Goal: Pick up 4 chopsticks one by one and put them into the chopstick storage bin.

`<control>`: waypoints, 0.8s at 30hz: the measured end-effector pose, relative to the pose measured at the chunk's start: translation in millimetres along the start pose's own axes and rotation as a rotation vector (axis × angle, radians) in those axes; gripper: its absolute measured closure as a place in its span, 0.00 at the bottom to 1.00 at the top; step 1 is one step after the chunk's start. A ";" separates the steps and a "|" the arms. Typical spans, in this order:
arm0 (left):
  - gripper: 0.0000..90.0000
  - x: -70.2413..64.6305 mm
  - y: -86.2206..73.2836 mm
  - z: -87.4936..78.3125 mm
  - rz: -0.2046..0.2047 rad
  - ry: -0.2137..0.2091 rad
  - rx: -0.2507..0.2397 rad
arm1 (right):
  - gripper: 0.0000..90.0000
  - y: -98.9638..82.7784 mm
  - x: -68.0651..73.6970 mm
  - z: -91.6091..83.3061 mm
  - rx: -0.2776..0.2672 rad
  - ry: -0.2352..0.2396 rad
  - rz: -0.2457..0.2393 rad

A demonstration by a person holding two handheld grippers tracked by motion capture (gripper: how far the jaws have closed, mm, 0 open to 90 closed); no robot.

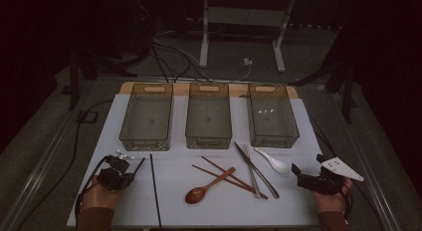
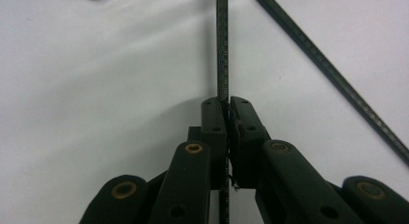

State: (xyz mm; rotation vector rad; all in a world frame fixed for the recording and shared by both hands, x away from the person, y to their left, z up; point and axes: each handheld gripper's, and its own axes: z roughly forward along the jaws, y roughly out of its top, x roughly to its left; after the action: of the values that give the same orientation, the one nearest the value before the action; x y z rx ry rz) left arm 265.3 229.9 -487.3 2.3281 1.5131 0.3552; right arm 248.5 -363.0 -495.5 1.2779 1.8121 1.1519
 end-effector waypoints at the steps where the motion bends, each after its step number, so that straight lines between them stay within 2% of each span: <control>1: 0.97 0.7 0.3 -1.2 -0.003 0.000 -0.005 | 0.00 0.0 -0.1 0.0 -0.001 0.000 -0.001; 6: 0.97 2.6 1.2 -4.4 -0.016 -0.012 -0.019 | 0.00 0.0 0.1 -0.2 -0.002 0.001 -0.003; 24: 0.97 3.6 9.4 -17.3 -0.010 -0.033 -0.051 | 0.00 0.1 -0.1 -0.8 -0.005 0.000 0.002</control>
State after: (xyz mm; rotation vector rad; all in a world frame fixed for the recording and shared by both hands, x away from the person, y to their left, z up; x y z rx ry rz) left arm 267.8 232.1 -467.6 2.2747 1.4826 0.3467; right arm 247.9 -363.3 -495.1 1.2775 1.8068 1.1569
